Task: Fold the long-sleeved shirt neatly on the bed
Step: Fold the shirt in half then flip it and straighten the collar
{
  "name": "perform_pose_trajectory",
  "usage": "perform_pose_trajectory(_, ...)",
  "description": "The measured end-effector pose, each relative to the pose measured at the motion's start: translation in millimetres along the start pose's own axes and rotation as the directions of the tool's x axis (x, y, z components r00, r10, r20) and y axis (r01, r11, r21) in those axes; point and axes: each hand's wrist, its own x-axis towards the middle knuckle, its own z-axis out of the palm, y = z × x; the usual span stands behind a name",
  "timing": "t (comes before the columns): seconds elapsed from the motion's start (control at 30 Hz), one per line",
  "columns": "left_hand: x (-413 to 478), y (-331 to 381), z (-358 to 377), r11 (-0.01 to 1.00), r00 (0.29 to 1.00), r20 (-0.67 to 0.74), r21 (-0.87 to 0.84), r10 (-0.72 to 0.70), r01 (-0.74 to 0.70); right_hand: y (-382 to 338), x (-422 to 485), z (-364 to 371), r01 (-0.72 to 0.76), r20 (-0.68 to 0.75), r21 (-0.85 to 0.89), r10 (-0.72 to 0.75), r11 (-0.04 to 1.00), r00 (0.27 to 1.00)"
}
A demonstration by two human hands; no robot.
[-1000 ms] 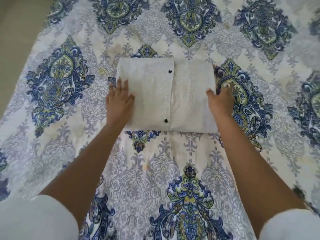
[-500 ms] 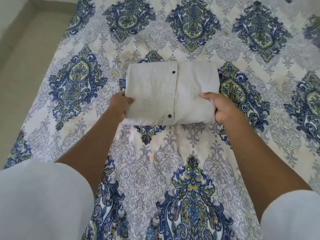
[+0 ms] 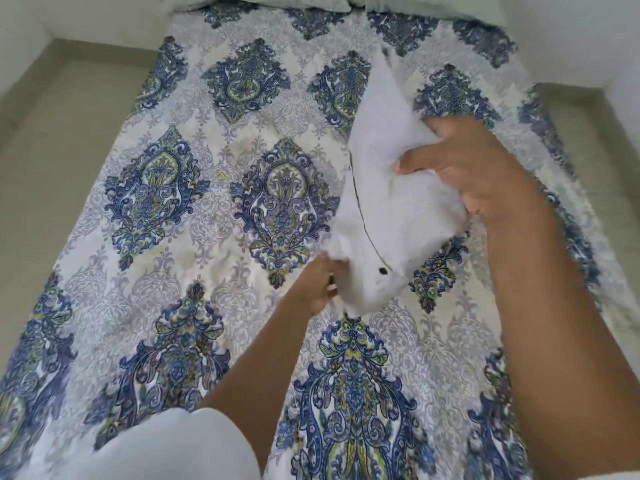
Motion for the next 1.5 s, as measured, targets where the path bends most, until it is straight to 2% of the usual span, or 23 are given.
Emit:
perform_pose_trajectory(0.07, -9.1, -2.7, 8.2, 1.0, 1.0, 0.007, 0.016, -0.004, 0.004, -8.8, -19.7, 20.9, 0.09, 0.055, -0.379, -0.074, 0.921, 0.996)
perform_pose_trajectory(0.13, -22.3, -5.8, -2.4, 0.99, 1.0, 0.005, -0.139, 0.013, -0.012, -3.7, -39.8, 55.5, 0.203, 0.149, -0.63, -0.14, 0.75, 0.979)
perform_pose_trajectory(0.27, -70.4, -13.9, -52.1, 0.83, 0.956, 0.176, -0.549, 0.235, -0.104, 41.8, -81.7, 151.1, 0.296, 0.301, -0.759, -0.091, 0.579, 0.949)
perform_pose_trajectory(0.33, -87.8, -31.2, -86.7, 0.815, 0.957, 0.109, -0.556, 0.268, -0.165, 70.0, -106.1, 198.9, 0.276, 0.284, -0.838, -0.055, 0.47, 0.957)
perform_pose_trajectory(0.4, -90.8, -51.7, -124.8, 0.799, 0.978, 0.08, -0.592, 0.194, -0.11, 93.1, -121.6, 235.1, 0.25, 0.304, -0.846, 0.041, 0.47, 0.952)
perform_pose_trajectory(0.43, -96.3, -60.8, -138.7, 0.824, 0.988, -0.011, -0.551, 0.155, -0.136, 106.4, -128.8, 251.8, 0.26, 0.336, -0.833, 0.074, 0.488, 0.939)
perform_pose_trajectory(0.47, -97.7, -76.4, -156.7, 0.833, 0.978, -0.066, -0.516, 0.196, -0.201, 117.9, -137.2, 266.4, 0.271, 0.356, -0.828, 0.087, 0.491, 0.93)
perform_pose_trajectory(0.53, -103.2, -93.9, -177.5, 0.811, 0.981, -0.028, -0.558, 0.194, -0.176, 129.4, -147.7, 281.4, 0.281, 0.36, -0.815, 0.064, 0.506, 0.931)
perform_pose_trajectory(0.57, -106.9, -90.2, -182.2, 0.822, 0.994, -0.047, -0.558, 0.1, -0.109, 134.2, -150.8, 286.8, 0.304, 0.388, -0.788, 0.048, 0.536, 0.92)
perform_pose_trajectory(0.6, -112.2, -87.8, -180.5, 0.84, 0.988, -0.155, -0.538, -0.02, -0.068, 141.7, -151.2, 290.3, 0.339, 0.434, -0.748, 0.034, 0.571, 0.9)
perform_pose_trajectory(0.63, -110.6, -89.6, -176.7, 0.88, 0.945, -0.322, -0.463, -0.059, -0.102, 144.7, -150.1, 287.0, 0.337, 0.454, -0.706, 0.034, 0.623, 0.89)
perform_pose_trajectory(0.67, -107.9, -89.3, -174.5, 0.925, 0.89, -0.454, -0.347, -0.024, -0.152, 146.5, -147.5, 278.8, 0.334, 0.439, -0.693, 0.006, 0.639, 0.898)
perform_pose_trajectory(0.73, -100.0, -82.9, -163.0, 0.981, 0.681, -0.707, 0.148, 0.191, -0.123, 148.7, -130.2, 252.8, 0.278, 0.295, -0.705, -0.086, 0.653, 0.951)
perform_pose_trajectory(0.8, -88.7, -79.8, -161.1, 0.799, 0.545, -0.697, 0.596, 0.467, 0.078, 155.8, -98.8, 218.8, 0.126, 0.048, -0.732, -0.134, 0.669, 0.99)
perform_pose_trajectory(0.83, -85.6, -76.3, -160.6, 0.663, 0.539, -0.636, 0.727, 0.553, 0.178, 160.5, -81.2, 199.4, 0.044, -0.075, -0.733, -0.145, 0.679, 0.987)
perform_pose_trajectory(0.9, -82.3, -69.0, -156.1, 0.413, 0.625, -0.497, 0.864, 0.601, 0.29, 171.3, -45.6, 166.7, -0.093, -0.201, -0.712, -0.075, 0.696, 0.977)
perform_pose_trajectory(0.97, -78.4, -63.8, -152.4, 0.3, 0.689, -0.455, 0.89, 0.564, 0.342, 186.8, -17.9, 146.1, -0.136, -0.145, -0.714, 0.045, 0.687, 0.988)
perform_pose_trajectory(1.0, -76.1, -62.9, -154.3, 0.295, 0.698, -0.457, 0.889, 0.551, 0.35, 192.5, -6.5, 139.0, -0.119, -0.078, -0.707, 0.091, 0.697, 0.993)
perform_pose_trajectory(1.1, -69.2, -61.5, -170.8, 0.39, 0.696, -0.461, 0.879, 0.55, 0.275, 197.2, 16.8, 126.2, 0.009, 0.088, -0.689, 0.072, 0.725, 0.993)
perform_pose_trajectory(1.23, -74.6, -57.9, -178.2, 0.71, 0.725, -0.513, 0.703, 0.459, 0.047, 190.1, 31.0, 117.3, -0.016, 0.135, -0.658, 0.139, 0.753, 0.981)
perform_pose_trajectory(1.37, -75.2, -66.9, -192.6, 0.855, 0.732, -0.574, 0.517, 0.367, -0.024, 192.6, 44.2, 113.5, 0.051, 0.201, -0.802, 0.189, 0.596, 0.961)
perform_pose_trajectory(1.43, -74.6, -69.6, -198.0, 0.917, 0.75, -0.587, 0.393, 0.305, -0.065, 195.3, 51.4, 109.2, -0.018, 0.175, -0.741, 0.219, 0.672, 0.96)
perform_pose_trajectory(1.5, -74.3, -70.8, -200.3, 0.968, 0.759, -0.603, 0.203, 0.244, -0.15, 192.8, 55.6, 106.7, -0.117, 0.141, -0.559, 0.232, 0.821, 0.962)
